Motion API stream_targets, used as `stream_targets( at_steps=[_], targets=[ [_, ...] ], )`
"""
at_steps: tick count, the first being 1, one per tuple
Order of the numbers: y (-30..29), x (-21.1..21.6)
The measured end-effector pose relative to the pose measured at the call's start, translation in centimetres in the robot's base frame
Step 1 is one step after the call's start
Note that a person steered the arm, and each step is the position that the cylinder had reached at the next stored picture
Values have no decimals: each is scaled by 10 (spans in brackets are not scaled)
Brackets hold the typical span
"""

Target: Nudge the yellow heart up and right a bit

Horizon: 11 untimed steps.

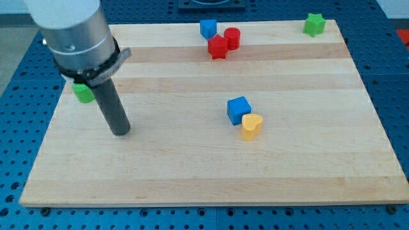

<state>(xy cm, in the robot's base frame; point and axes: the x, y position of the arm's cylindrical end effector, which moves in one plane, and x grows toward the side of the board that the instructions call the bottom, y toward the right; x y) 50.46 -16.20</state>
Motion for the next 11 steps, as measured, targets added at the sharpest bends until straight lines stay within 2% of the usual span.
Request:
stream_targets(
  at_steps=[1, 2, 5, 11],
  targets=[
    [15, 33],
    [28, 42],
    [119, 42],
    [265, -22]
  ],
)
